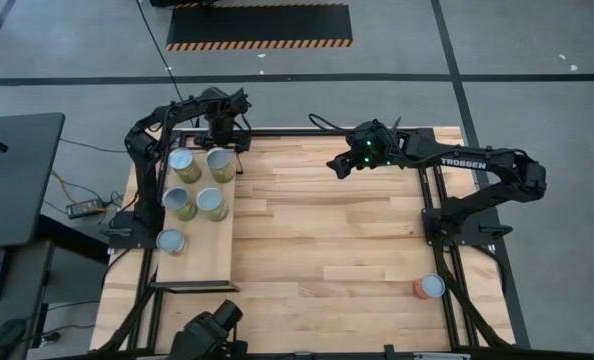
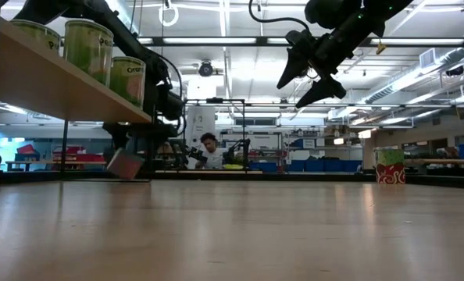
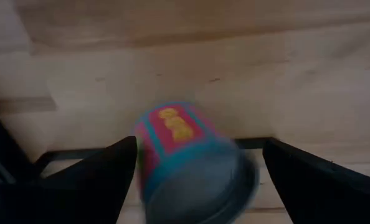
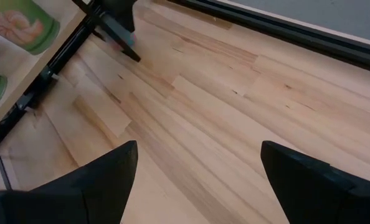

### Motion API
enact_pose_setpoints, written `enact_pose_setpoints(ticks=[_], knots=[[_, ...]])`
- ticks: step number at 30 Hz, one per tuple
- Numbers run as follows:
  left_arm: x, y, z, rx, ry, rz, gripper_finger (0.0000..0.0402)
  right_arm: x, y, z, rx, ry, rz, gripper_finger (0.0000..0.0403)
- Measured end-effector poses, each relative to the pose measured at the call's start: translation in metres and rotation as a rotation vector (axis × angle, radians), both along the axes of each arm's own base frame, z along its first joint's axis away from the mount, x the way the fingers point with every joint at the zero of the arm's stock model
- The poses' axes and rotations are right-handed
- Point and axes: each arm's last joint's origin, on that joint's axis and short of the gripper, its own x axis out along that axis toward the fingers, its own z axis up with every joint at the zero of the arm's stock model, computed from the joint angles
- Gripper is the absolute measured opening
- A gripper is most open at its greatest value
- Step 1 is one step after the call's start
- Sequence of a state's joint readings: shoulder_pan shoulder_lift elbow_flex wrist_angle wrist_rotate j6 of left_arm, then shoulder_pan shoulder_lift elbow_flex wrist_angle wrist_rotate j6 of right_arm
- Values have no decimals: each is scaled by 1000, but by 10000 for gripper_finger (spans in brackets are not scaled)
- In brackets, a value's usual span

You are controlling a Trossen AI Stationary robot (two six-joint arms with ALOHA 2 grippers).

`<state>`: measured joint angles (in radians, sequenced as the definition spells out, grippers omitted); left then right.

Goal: Pick and place cans onto a shelf
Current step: Put the canned corn on the shelf

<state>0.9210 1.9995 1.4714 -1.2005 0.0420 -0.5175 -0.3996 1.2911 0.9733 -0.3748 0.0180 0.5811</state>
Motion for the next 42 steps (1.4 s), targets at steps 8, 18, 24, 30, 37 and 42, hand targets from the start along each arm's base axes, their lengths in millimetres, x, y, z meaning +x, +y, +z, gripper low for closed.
enact_pose_setpoints(ticks=[8,18,24,30,37,42], knots=[[9,-10,-5,-3,1,-54,355,-1,-2,0,-1,-1,-10,348],[27,-14,19,30,-54,-183,355,-2,-4,0,-11,3,-7,347],[46,-5,53,147,-145,-290,355,-1,-4,0,-21,4,1,347],[78,-17,95,276,-247,-528,354,-2,-4,0,-48,18,16,347],[113,-47,142,429,-333,-708,354,-1,-4,0,-155,69,85,347],[128,-78,165,446,-360,-882,354,-2,3,4,-202,78,145,347]])
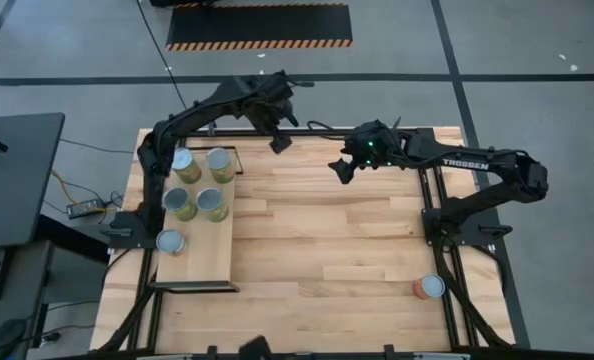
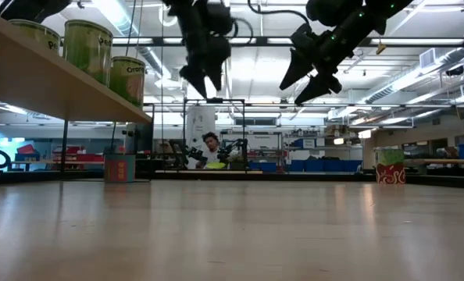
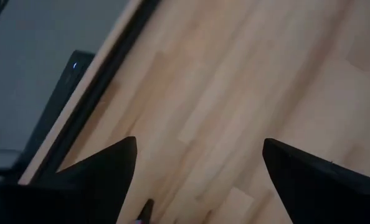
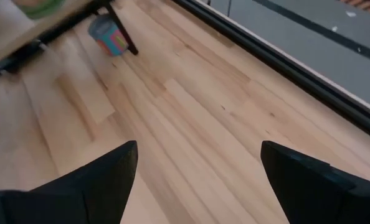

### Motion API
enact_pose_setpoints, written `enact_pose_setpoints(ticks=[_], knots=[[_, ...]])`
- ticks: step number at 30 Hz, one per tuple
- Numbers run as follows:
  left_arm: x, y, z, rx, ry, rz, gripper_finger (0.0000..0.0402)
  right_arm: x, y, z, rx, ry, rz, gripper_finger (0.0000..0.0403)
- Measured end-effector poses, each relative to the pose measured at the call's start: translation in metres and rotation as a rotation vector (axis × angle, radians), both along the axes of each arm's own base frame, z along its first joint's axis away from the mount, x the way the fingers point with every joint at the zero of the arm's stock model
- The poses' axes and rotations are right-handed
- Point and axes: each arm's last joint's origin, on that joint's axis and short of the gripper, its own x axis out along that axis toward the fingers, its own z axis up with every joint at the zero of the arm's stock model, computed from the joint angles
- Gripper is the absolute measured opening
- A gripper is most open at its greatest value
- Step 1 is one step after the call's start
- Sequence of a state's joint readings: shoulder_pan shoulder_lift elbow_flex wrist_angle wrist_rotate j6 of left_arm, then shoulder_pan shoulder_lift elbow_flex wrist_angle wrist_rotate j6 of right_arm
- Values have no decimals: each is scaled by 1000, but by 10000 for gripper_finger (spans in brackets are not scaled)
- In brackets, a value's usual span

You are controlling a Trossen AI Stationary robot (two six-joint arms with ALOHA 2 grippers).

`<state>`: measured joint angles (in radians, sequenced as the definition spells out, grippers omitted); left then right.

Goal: Pick and place cans onto a shelf
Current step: Put the canned corn on the shelf

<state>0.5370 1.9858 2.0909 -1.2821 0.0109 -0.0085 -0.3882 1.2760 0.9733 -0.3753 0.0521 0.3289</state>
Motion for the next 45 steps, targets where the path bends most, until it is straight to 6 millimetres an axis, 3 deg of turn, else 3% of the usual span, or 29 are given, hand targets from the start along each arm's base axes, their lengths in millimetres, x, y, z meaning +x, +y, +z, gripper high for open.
enact_pose_setpoints(ticks=[4,10,15,24,27,31,39,45], knots=[[13,-33,13,17,-1,-158,354,-3,6,8,-9,-30,14,347],[21,-73,44,42,-105,-201,348,-13,14,21,-29,-80,24,347],[-4,-86,89,78,-246,-158,333,-17,23,31,-118,-93,106,347],[-55,-99,126,161,-252,-158,310,4,54,36,-236,-166,334,347],[-78,-80,132,155,-249,-13,303,15,63,36,-214,-237,328,347],[-96,-46,123,100,-180,181,302,26,67,28,-132,-259,230,347],[-111,32,87,17,-62,413,315,37,67,13,-1,-240,131,347],[-124,96,42,-136,4,562,316,40,59,6,17,-211,135,347]])
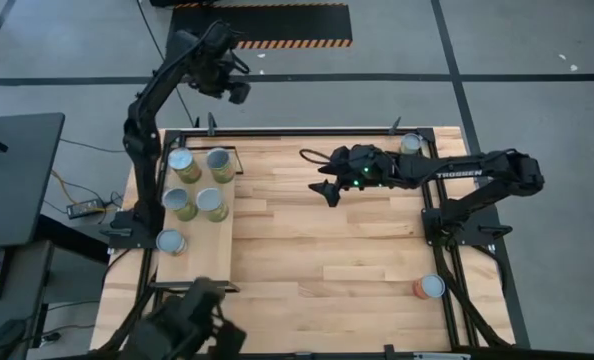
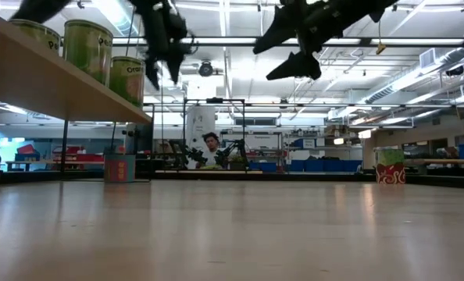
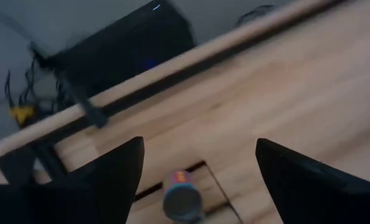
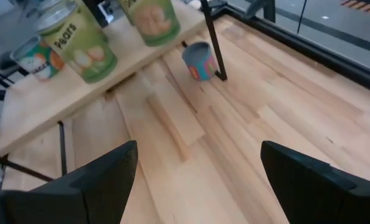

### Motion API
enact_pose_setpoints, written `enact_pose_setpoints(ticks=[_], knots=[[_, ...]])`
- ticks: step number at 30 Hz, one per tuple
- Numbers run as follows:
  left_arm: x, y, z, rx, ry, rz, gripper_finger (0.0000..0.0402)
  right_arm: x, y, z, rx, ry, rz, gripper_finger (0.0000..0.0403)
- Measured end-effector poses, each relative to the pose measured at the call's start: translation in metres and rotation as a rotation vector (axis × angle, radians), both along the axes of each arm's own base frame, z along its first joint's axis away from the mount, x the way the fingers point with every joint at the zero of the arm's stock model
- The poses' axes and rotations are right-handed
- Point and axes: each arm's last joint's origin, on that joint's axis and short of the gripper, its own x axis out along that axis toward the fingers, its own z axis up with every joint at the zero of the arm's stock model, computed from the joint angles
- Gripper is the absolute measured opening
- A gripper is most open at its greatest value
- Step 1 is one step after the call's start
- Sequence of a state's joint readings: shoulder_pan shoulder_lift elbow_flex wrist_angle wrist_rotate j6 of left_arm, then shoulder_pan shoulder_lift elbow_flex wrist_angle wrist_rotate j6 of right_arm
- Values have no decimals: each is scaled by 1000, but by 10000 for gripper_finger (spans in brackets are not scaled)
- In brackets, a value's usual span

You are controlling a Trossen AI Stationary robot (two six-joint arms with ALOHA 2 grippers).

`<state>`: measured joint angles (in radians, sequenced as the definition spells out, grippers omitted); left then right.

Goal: Pick and place cans onto a shelf
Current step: Put the canned corn on the shelf

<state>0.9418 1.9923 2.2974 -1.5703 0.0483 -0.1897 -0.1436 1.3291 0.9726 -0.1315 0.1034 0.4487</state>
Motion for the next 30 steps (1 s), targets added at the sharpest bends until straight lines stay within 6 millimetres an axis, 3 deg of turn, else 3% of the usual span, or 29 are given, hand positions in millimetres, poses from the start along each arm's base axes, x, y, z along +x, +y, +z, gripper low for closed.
enact_pose_setpoints(ticks=[5,10,18,30], knots=[[-4,33,-34,-148,-37,103,316,-2,-17,-1,11,1,-20,347],[-11,42,-71,-203,114,130,316,-7,-36,-1,13,1,-24,347],[-27,35,-137,-415,275,138,316,-16,-64,-1,34,-3,-55,347],[-33,16,-180,-599,316,75,316,-19,-72,-3,75,-8,-97,347]])
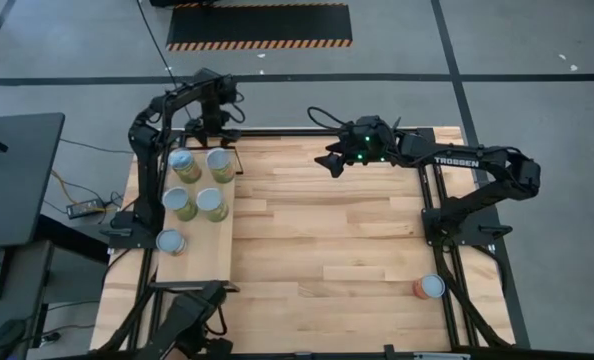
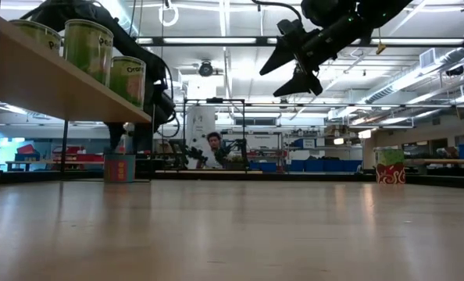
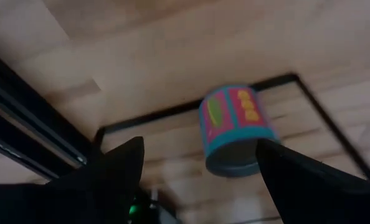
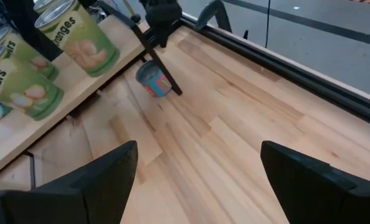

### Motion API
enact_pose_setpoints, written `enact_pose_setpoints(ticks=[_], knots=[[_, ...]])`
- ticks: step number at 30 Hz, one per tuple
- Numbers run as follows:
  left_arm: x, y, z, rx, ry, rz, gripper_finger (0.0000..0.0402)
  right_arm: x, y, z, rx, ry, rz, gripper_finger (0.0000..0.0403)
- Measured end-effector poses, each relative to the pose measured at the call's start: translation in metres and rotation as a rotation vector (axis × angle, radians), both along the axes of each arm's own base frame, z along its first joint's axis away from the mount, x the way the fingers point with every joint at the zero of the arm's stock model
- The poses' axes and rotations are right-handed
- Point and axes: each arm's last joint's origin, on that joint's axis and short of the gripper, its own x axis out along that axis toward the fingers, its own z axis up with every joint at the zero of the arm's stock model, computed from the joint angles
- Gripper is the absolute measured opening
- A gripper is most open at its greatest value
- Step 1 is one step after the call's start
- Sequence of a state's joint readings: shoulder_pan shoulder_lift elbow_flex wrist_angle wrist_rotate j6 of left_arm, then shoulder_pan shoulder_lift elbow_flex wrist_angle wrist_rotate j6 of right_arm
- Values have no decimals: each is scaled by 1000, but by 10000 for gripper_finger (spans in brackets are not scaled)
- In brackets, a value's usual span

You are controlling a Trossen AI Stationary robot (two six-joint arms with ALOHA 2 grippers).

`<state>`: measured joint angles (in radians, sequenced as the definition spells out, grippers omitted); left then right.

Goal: Pick and place cans onto a shelf
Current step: Put the canned corn on the shelf

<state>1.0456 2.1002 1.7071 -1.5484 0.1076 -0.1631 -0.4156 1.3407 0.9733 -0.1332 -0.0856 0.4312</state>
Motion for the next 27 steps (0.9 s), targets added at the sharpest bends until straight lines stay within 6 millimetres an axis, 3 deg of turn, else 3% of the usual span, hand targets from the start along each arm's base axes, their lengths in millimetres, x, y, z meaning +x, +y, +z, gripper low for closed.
enact_pose_setpoints(ticks=[11,27], knots=[[-6,-17,-29,-123,17,5,316,0,0,0,31,-11,-18,347],[-2,-16,-32,-94,-9,-2,316,0,0,0,26,-8,-29,347]])
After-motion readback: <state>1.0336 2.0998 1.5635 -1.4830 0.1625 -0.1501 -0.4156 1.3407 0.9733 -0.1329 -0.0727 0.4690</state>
